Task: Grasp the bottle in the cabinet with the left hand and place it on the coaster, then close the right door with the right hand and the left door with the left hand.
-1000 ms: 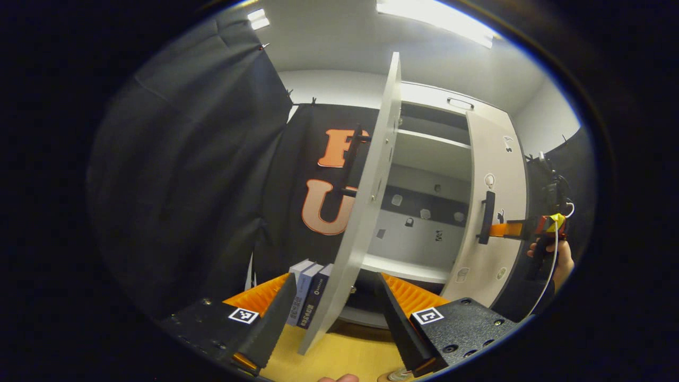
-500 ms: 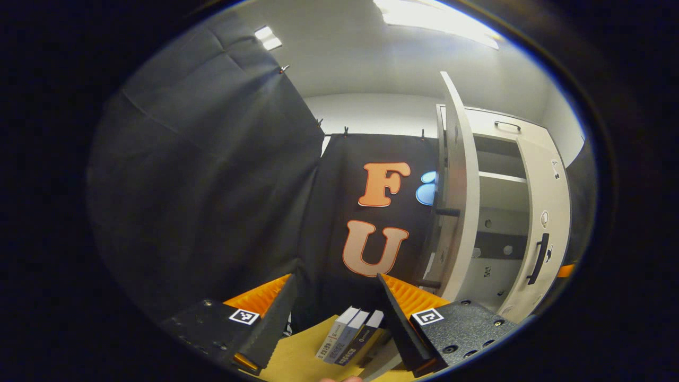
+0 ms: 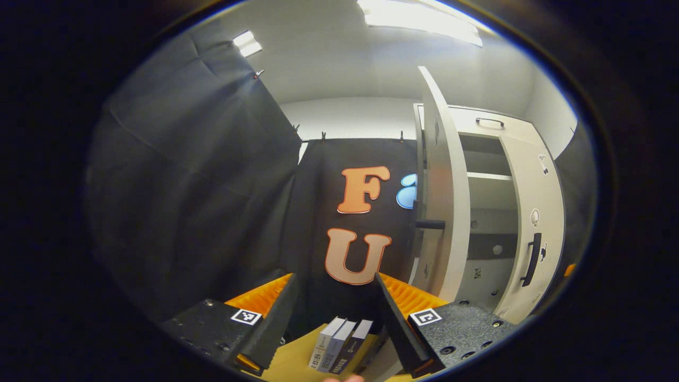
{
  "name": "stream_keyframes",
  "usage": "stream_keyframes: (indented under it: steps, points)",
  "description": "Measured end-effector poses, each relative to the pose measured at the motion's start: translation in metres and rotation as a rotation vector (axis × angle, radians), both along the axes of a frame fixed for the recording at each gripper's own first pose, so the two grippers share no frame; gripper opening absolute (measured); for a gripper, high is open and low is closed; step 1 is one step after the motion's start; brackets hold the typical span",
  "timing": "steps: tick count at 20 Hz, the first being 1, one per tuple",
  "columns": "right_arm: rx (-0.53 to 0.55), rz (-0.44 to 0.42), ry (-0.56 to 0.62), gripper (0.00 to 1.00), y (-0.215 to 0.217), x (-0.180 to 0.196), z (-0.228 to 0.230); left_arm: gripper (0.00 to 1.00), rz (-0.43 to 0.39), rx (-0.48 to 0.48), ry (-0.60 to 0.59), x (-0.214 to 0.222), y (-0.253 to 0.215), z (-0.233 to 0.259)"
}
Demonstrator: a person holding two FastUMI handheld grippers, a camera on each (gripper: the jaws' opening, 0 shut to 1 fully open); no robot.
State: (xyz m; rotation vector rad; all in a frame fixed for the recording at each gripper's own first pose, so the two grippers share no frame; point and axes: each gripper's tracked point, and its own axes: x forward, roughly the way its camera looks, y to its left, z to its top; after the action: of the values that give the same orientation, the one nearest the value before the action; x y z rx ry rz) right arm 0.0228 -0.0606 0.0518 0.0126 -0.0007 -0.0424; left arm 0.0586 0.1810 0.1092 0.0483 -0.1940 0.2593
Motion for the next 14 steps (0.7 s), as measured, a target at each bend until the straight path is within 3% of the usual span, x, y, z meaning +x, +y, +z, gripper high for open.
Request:
stream_keyframes:
  steps: [1,3,4,7,8,9,14]
  points:
    - [-0.001,-0.006,-0.004,0.96,-0.001,0.000,0.001,0.82,-0.020,-0.005,0.003,-0.002,-0.008,-0.001]
    - [-0.002,-0.015,-0.005,0.96,-0.003,-0.001,0.000,0.82,-0.051,-0.016,0.013,-0.007,-0.024,-0.004]
    - [0.001,-0.013,-0.007,0.96,-0.001,-0.002,0.000,0.87,-0.064,-0.019,0.018,-0.008,-0.032,-0.005]
    - [-0.009,-0.018,-0.003,0.96,-0.003,-0.008,-0.002,0.87,-0.118,-0.002,0.029,-0.007,-0.057,-0.007]
    - [-0.016,-0.025,0.000,0.96,-0.004,-0.010,-0.004,0.82,-0.137,0.008,0.032,-0.005,-0.066,-0.009]
    - [-0.021,-0.031,0.002,0.96,-0.006,-0.013,-0.004,0.87,-0.159,0.016,0.036,-0.005,-0.076,-0.010]
    - [-0.016,-0.055,-0.001,0.96,-0.012,-0.026,-0.003,0.87,-0.306,0.015,0.059,0.006,-0.134,-0.022]
